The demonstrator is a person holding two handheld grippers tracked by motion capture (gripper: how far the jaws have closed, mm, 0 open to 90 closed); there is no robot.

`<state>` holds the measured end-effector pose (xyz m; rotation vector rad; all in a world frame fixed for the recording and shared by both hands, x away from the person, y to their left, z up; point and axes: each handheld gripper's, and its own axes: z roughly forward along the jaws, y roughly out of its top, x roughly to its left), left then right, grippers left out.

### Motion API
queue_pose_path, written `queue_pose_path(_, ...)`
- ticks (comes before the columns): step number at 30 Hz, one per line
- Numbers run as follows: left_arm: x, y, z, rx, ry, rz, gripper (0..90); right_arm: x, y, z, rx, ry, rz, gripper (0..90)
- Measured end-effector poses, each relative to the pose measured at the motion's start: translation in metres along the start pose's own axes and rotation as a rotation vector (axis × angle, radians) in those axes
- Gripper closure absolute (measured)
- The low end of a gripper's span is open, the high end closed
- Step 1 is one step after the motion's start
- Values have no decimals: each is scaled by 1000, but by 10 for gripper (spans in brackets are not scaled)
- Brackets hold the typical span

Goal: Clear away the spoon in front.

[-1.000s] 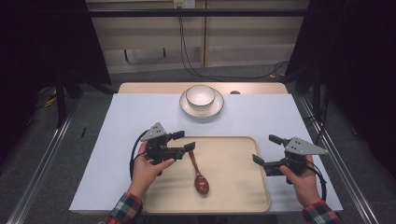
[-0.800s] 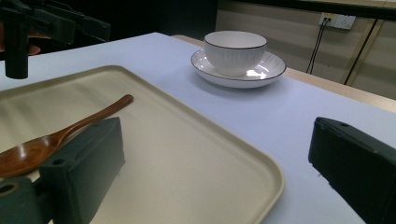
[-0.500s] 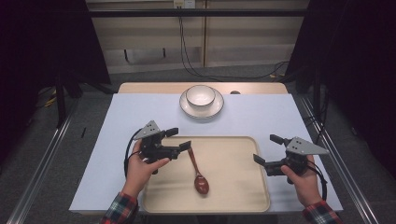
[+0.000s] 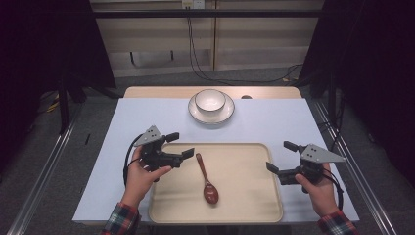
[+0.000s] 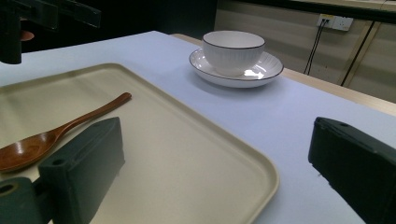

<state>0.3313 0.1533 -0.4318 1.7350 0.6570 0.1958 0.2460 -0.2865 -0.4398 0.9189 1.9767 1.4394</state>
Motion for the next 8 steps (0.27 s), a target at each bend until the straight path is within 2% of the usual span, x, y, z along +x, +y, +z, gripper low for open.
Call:
queue_pose_path(2, 2, -1, -1, 10, 2, 8, 93, 0, 0, 0, 5, 8, 0, 32)
queue_pose_path(8, 4, -2, -1, 11, 4, -1, 84, 1, -2, 2, 23, 16, -2, 32)
